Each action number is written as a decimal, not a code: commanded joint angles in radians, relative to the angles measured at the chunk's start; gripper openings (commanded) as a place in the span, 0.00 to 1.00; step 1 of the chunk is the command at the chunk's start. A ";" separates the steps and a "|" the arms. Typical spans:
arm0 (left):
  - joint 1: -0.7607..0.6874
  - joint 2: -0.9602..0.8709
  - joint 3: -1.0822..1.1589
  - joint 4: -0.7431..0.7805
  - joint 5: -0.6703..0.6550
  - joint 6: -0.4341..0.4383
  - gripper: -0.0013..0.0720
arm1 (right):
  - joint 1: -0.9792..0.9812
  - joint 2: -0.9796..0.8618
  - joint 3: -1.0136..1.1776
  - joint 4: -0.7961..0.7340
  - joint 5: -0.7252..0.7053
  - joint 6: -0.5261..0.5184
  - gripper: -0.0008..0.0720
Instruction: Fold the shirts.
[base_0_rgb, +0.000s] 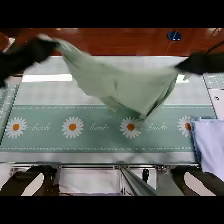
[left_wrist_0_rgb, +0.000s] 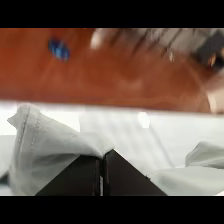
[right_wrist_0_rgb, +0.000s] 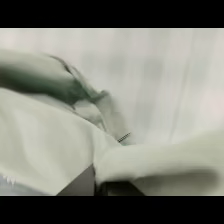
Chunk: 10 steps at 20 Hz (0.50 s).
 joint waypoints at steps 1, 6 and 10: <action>0.159 0.050 0.240 0.003 -0.134 -0.056 0.05 | 0.002 0.056 0.355 -0.028 0.091 0.032 0.04; 0.203 0.234 0.383 0.137 -0.211 -0.055 0.05 | 0.001 0.276 0.406 -0.110 0.142 0.033 0.04; 0.203 0.408 0.388 0.261 -0.218 -0.056 0.05 | 0.001 0.389 0.406 -0.122 0.145 0.062 0.04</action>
